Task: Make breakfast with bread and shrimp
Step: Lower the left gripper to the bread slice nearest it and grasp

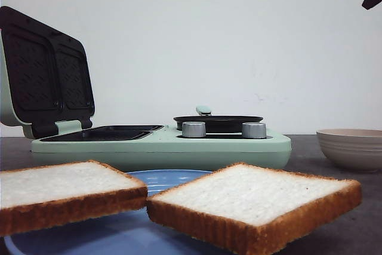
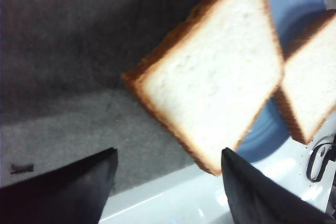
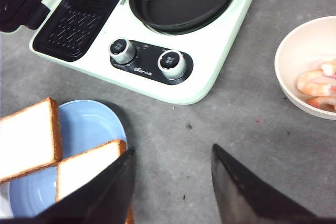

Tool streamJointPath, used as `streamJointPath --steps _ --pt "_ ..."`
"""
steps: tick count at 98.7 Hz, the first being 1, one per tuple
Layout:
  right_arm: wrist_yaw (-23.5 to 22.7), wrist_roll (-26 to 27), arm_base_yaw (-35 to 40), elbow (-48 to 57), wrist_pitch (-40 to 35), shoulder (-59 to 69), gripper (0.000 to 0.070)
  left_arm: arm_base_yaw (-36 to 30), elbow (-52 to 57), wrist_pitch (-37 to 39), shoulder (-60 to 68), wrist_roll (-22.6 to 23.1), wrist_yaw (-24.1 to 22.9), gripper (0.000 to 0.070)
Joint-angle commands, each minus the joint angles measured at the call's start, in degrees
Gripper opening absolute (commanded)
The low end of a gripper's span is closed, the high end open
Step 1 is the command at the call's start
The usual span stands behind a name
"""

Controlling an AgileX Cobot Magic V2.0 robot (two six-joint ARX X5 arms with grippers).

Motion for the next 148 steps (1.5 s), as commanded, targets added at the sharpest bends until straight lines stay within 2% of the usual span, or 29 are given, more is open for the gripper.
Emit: streamJointPath --steps 1,13,30,64,87,101,125,129,148 --pt "-0.17 -0.66 0.44 0.66 0.63 0.17 0.0273 -0.13 -1.36 1.42 0.63 -2.08 0.9 0.0367" --pt "-0.2 -0.66 0.5 0.66 0.68 0.17 0.0273 -0.35 -4.13 5.66 0.63 -5.11 4.76 0.0367" --pt "-0.2 -0.66 0.5 0.66 0.85 0.17 0.0273 -0.87 -5.05 9.2 0.63 -7.93 4.68 0.0367" --pt "-0.37 -0.66 0.5 0.66 0.9 0.17 0.0273 -2.12 -6.47 12.81 1.07 -8.74 5.81 0.0366" --pt "-0.37 -0.66 0.5 0.66 0.87 0.17 0.0273 -3.1 -10.54 20.11 2.8 -11.19 6.12 0.0366" --pt "-0.55 -0.63 0.5 0.66 0.85 0.17 0.0273 -3.1 -10.54 24.13 2.99 -12.52 8.15 0.0364" --pt "-1.86 -0.66 0.5 0.66 0.85 0.17 0.0273 -3.1 -10.54 26.53 2.99 -13.18 8.63 0.0345" --pt "-1.88 -0.66 0.5 0.66 0.87 0.17 0.0273 -3.1 -10.54 26.84 2.99 -13.22 8.52 0.0324" --pt "-1.86 -0.66 0.5 0.66 0.87 0.17 0.0273 -3.1 -10.54 27.19 2.99 -13.22 7.37 0.0068"
